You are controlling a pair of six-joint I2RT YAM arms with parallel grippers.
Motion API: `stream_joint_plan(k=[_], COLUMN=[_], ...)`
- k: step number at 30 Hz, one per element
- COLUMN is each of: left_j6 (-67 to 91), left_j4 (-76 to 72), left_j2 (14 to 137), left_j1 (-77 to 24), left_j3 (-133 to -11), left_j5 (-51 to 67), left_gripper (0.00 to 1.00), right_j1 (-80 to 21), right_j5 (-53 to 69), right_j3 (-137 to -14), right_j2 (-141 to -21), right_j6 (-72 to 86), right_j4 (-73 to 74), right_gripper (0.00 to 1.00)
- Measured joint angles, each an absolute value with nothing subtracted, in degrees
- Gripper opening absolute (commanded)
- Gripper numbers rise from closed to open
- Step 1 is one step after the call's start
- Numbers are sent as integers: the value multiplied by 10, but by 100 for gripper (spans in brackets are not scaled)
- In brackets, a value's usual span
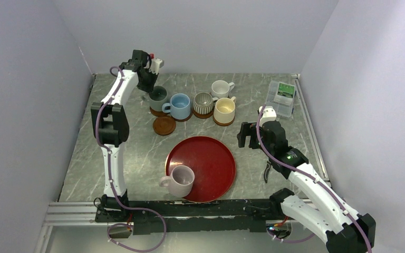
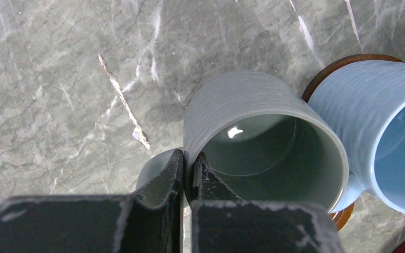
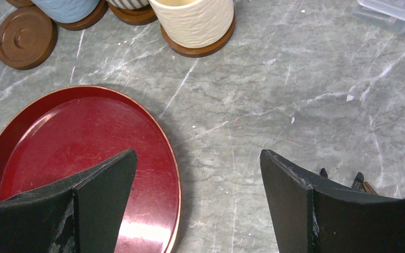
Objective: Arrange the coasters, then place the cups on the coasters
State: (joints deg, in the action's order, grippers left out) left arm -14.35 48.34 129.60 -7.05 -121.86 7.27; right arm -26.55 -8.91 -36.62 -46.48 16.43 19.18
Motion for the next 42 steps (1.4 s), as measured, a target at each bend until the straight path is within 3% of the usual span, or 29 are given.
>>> stream_joint_plan(k=[36,42], left_j6=[-143,-144], left_j4=[498,505], left_j2=[1321,1327], left_j1=[-75,-75], left_j3=[-1234,-1244], left_j5=[67,66], left_gripper=[3,20], right_j1=[-265,-265], right_j5=[-89,-88], right_j3=[-366,-366], right_j2=[-467,-470], right_j6=[164,164], right_j4=[192,192], right_gripper=[92,92])
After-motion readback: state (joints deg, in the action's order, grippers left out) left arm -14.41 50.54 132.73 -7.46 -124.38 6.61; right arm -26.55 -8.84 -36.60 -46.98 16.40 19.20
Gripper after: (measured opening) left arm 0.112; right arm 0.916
